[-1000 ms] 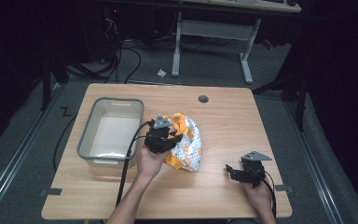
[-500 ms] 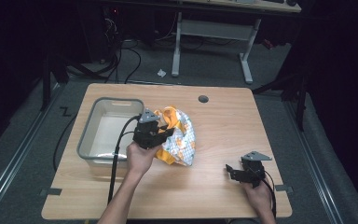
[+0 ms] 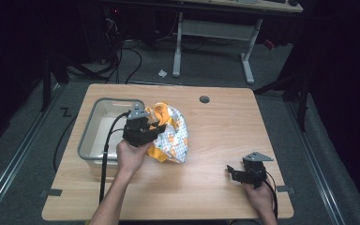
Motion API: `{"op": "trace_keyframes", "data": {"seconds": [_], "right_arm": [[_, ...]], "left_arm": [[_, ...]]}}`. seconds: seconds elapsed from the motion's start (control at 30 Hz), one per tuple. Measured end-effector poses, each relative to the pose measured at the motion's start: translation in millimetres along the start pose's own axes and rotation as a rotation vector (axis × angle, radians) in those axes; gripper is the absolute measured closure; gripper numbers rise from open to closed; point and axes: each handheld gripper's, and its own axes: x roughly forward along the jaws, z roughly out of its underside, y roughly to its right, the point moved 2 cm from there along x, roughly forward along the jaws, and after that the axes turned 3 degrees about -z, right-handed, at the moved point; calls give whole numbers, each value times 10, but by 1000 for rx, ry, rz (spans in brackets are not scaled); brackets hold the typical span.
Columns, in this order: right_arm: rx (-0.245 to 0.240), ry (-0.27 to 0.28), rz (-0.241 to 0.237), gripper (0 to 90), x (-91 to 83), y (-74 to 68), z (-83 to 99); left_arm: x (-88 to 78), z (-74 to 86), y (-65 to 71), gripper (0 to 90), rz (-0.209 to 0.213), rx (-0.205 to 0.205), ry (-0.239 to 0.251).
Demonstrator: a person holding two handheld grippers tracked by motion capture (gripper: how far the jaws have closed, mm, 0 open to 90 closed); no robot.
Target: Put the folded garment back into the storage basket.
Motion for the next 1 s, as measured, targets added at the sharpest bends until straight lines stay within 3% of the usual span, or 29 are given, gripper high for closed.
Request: {"op": "trace_keyframes", "data": {"seconds": [1.0], "right_arm": [[0,0,0,232,0,0,0]], "left_arm": [[-479,-49,-474,762,-95,-30,25]]}}
